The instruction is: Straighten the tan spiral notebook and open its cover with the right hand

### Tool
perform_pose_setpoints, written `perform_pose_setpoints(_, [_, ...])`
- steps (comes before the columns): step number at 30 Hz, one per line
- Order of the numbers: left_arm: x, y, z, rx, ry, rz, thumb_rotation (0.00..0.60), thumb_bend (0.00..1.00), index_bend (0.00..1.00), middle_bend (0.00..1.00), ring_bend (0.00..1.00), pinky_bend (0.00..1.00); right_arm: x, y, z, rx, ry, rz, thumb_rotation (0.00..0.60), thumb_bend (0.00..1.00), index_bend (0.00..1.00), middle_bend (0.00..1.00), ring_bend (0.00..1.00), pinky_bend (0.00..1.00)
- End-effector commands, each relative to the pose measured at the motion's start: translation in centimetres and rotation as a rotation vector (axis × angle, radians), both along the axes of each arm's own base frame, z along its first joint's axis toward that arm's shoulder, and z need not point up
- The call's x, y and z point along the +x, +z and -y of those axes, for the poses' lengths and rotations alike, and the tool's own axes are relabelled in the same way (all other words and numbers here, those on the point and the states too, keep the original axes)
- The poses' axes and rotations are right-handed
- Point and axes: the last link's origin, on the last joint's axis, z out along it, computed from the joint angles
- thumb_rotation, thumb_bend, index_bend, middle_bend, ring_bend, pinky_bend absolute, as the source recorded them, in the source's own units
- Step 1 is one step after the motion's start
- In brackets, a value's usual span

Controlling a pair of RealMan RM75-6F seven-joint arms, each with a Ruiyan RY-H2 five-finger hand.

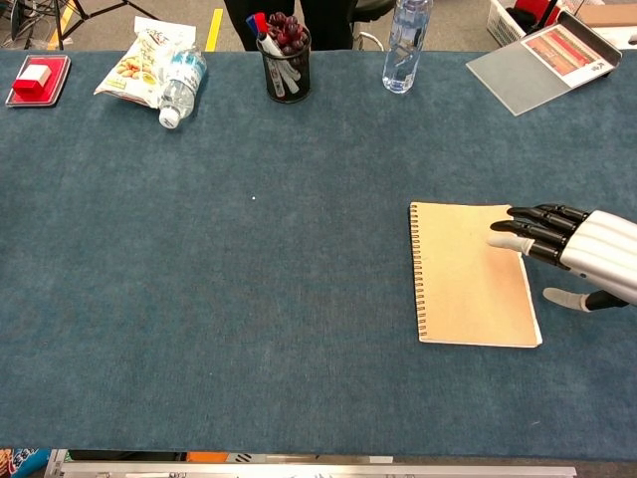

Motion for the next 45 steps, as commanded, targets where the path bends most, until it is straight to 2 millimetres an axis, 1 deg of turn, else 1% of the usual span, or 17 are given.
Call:
perform_pose_setpoints(1, [0.0, 0.0, 0.0, 0.000, 0.001, 0.001, 0.600, 0.36, 0.25, 0.06, 0.11, 0.28, -0.1, -0.2, 0.0, 0.004, -0.006, -0.002, 0.600, 0.27, 0.12, 0.10, 0.03, 0.16])
perform_pose_setpoints(13, [-0.2, 0.1, 0.1, 0.000, 0.006, 0.003, 0.600, 0.36, 0.25, 0.06, 0.11, 0.28, -0.1, -1.2, 0.1, 0.017, -0.021, 0.001, 0.600, 0.27, 0.12, 0.10, 0.03, 0.16])
perform_pose_setpoints(32, [-0.4, 0.1, 0.2, 0.000, 0.013, 0.008, 0.600, 0.36, 0.25, 0.06, 0.11, 0.28, -0.1, -2.1, 0.3, 0.022, -0.036, 0.004, 0.600, 0.27, 0.12, 0.10, 0.03, 0.16])
perform_pose_setpoints(45, [-0.5, 0.0, 0.2, 0.000, 0.016, 0.011, 0.600, 0.36, 0.25, 0.06, 0.11, 0.28, 0.9, -2.5, 0.9, 0.006, -0.029, 0.062, 0.600, 0.29, 0.12, 0.10, 0.03, 0.16])
